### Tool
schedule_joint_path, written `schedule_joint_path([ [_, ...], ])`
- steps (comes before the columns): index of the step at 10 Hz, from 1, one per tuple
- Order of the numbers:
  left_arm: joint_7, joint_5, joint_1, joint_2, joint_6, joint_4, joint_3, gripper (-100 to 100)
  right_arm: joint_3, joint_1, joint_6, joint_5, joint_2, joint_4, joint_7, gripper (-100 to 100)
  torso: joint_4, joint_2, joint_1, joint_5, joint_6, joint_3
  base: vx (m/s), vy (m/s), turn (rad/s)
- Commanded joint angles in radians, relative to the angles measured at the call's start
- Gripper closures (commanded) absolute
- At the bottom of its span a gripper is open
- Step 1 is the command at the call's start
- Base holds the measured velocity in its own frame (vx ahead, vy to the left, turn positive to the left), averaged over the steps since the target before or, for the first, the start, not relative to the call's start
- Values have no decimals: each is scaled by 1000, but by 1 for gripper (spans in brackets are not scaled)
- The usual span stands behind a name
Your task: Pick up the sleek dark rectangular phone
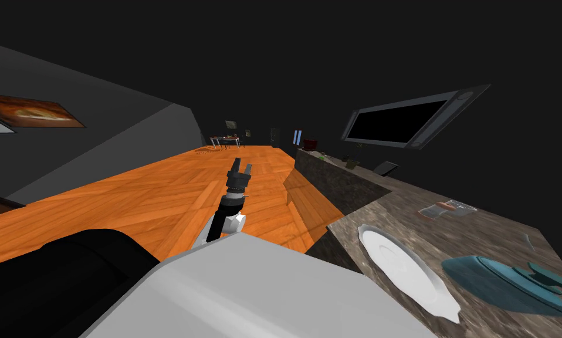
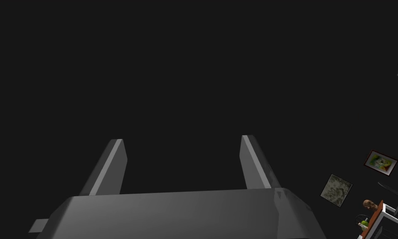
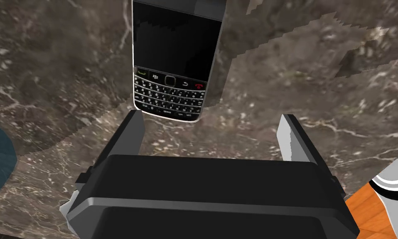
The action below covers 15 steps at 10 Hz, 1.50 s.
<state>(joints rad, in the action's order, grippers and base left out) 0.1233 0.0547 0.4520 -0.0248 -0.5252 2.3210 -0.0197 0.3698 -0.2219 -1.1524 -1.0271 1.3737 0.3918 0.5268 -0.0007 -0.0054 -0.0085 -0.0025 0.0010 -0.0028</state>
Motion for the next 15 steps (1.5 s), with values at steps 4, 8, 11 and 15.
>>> schedule_joint_path([
  [4, 0, 0, 0, 0, 0, 0, 0, 0, 4, -20, 2, -4, -15, -8, -9, -100, 1, 3, 5, 1, 1, 2, 24, -77, 46],
  [8, 0, 0, 0, 0, 0, 0, 0, 0, 8, -28, 35, 2, -41, 0, -7, -100, 1, 4, 7, 1, 1, 2, -7, -9, 29],
  [11, 0, 0, 0, 0, 0, 0, 0, 0, 12, -30, 54, 4, -61, -2, -6, -100, 1, 5, 8, 2, 1, 3, -4, -4, 13],
  [15, 0, 0, 0, 0, 0, 0, 0, 0, 7, -44, 60, 9, -55, 16, -16, 100, 1, 4, 7, 1, 1, 2, 0, 0, 0],
])
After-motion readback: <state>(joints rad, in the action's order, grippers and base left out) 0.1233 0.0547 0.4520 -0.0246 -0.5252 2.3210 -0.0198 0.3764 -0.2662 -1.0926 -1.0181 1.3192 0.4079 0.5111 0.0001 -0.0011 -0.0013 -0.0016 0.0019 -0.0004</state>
